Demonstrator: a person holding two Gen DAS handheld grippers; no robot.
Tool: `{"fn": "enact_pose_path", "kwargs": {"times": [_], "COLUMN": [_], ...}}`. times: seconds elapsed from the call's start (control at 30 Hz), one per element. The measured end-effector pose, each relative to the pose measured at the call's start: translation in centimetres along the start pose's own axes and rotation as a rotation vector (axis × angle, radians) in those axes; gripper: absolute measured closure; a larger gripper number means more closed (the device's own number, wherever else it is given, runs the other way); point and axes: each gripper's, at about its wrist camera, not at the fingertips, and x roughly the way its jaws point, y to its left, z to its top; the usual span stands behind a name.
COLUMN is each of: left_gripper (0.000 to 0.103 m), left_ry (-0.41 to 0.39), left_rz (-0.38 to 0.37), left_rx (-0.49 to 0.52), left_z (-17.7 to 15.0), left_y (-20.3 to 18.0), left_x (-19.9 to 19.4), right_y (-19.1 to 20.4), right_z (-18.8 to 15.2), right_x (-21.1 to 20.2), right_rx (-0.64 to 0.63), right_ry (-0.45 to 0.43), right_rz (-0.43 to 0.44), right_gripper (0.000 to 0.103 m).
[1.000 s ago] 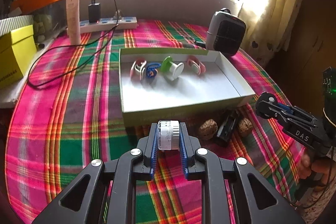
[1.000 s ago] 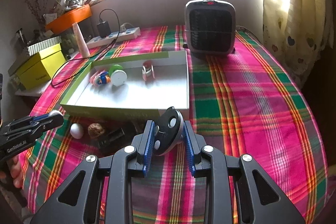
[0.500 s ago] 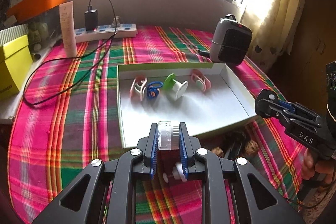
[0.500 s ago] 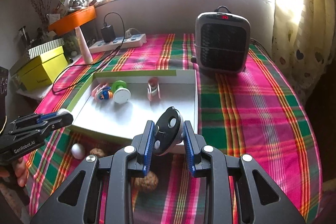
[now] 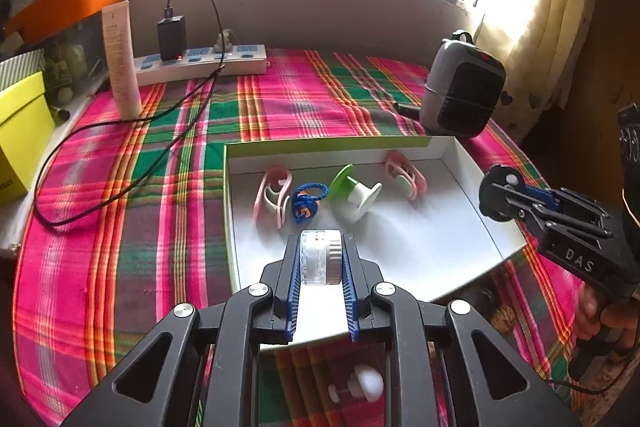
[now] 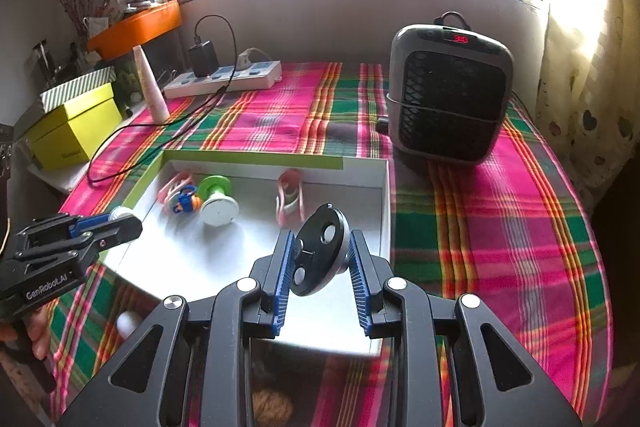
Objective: Organize objects
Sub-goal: 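Lower both tools into the tray and open them to release bottle and fob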
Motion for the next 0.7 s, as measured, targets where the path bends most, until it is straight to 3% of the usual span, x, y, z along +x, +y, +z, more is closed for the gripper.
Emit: {"fn": "enact_pose_path", "kwargs": {"times": [0.7], "left_gripper": [0.086], "left_ry": [0.066], "left_rz": [0.023], "left_rx": [0.005], "left_z": [1.4], "left_y": [0.4], "left_x": [4.3], "right_y": [-1.1], "right_z": [3.1], "right_x": [6.2], "right_rx": [-0.033], "right_ry": [0.084], "right_rz": [0.0], "right_gripper": [0.074]}}
